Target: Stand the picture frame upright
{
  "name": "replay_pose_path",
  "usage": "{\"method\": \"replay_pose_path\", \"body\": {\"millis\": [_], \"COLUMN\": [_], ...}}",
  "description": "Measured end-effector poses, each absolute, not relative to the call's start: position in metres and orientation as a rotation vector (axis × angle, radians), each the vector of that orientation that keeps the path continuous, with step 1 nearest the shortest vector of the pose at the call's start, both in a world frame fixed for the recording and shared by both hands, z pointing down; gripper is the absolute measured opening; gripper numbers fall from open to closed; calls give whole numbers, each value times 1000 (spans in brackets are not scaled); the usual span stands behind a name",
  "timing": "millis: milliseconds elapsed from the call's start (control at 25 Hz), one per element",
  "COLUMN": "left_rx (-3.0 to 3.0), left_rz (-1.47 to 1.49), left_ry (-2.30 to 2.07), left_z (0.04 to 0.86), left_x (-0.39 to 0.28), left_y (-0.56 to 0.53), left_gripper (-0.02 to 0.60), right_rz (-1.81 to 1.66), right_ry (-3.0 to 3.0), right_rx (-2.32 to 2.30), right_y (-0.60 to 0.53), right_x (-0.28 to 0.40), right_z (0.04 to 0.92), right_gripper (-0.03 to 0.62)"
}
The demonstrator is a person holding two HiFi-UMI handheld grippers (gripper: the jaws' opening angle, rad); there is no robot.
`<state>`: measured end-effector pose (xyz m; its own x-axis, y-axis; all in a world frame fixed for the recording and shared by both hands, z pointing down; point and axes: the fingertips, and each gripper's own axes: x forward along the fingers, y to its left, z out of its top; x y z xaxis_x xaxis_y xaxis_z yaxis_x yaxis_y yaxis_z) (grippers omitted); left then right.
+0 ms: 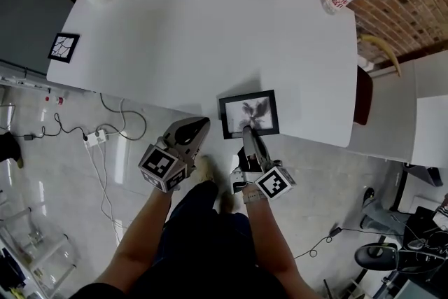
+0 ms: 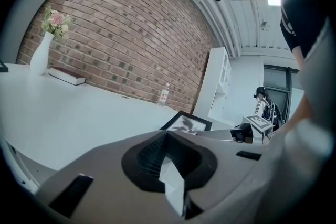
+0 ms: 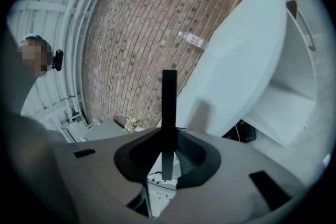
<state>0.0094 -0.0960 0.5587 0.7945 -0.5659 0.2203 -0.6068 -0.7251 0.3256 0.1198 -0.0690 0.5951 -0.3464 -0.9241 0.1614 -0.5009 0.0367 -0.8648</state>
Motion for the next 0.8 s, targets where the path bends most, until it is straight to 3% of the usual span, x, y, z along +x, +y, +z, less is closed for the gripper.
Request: {"method": "replay_pose_path", "body": {"millis": [240, 800], "left_rx": [2589, 2605], "left_rz": [121, 59], "left_ry": [-923, -923], "left_z": [547, 503], "left_x": [-9, -45], "left_y": [-119, -166], "left_gripper": [17, 173], "right_rz": [-1245, -1151], "right_ry": [2083, 2515], "right_rx": [-1403, -1195], "right_y": [-89, -118], "right_x": [92, 38], "right_z": [570, 517], "right_gripper": [75, 75]}}
